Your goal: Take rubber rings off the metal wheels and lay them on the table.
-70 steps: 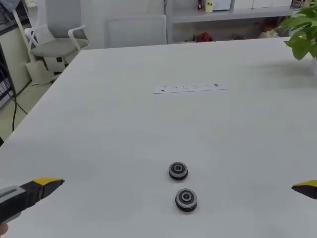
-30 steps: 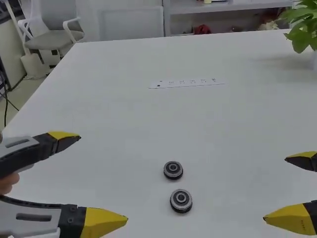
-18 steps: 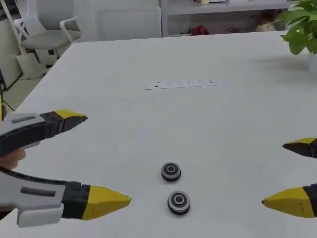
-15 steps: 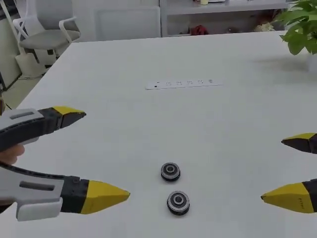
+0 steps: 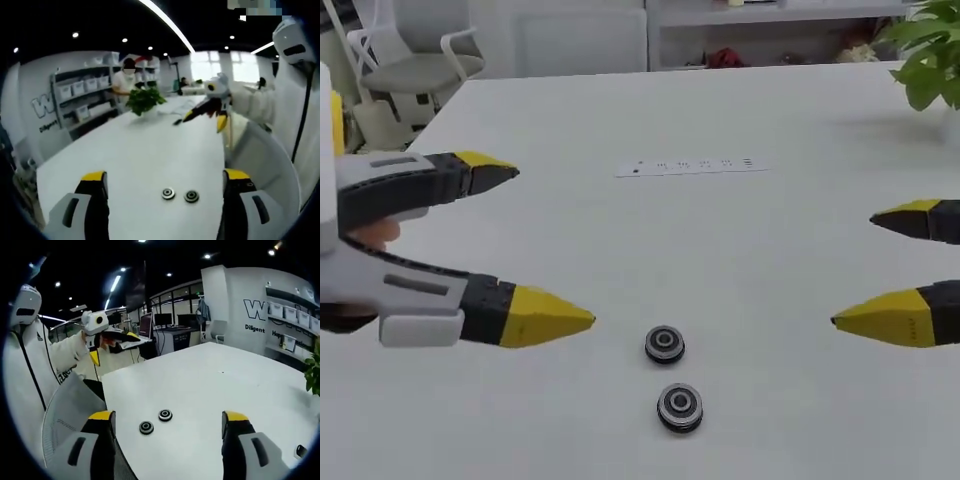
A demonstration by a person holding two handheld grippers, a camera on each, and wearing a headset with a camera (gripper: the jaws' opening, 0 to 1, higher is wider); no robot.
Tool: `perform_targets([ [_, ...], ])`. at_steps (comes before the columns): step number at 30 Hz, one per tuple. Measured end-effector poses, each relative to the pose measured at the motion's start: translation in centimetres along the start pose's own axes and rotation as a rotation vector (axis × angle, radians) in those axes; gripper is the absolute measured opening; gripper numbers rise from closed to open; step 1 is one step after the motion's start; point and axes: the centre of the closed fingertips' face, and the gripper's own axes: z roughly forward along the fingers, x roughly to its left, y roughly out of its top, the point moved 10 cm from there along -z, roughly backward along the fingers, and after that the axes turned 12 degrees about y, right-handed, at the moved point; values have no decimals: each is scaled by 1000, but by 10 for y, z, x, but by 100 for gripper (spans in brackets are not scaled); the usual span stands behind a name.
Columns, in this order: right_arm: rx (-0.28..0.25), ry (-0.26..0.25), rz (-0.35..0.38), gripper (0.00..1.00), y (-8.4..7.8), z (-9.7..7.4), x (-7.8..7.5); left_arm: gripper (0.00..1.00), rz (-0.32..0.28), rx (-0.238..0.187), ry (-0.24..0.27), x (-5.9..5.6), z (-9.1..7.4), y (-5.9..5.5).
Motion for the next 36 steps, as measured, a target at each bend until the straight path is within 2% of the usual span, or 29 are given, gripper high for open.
perform_targets([
  [4, -13, 15, -43, 82, 7, 10, -4, 96, -10, -25, -35, 2, 11, -2],
  [6, -17, 38, -55, 80, 9, 17, -4, 96, -25, -52, -59, 2, 16, -4],
  [9, -18, 59, -60, 79, 10, 28, -8, 96, -50, -65, -72, 2, 23, -8],
  [13, -24, 103, -66, 78, 7, 45, -10, 93, -52, -101, -97, -1, 33, -14],
  [17, -39, 156, -55, 75, -3, 62, -11, 91, -58, -99, -116, -5, 42, -24],
  [19, -24, 183, -45, 74, -9, 69, -11, 90, -68, -94, -122, -7, 47, -30],
  [26, -22, 200, -37, 70, -30, 92, -15, 86, -69, -65, -127, -15, 63, -50],
  [29, -22, 200, -23, 69, -39, 98, -14, 80, -46, -73, -122, -19, 67, -56],
  [32, -12, 207, -4, 68, -49, 103, -12, 75, -70, -73, -135, -25, 72, -64],
  [36, 11, 224, -1, 64, -62, 108, -8, 75, -83, -57, -134, -31, 78, -73],
])
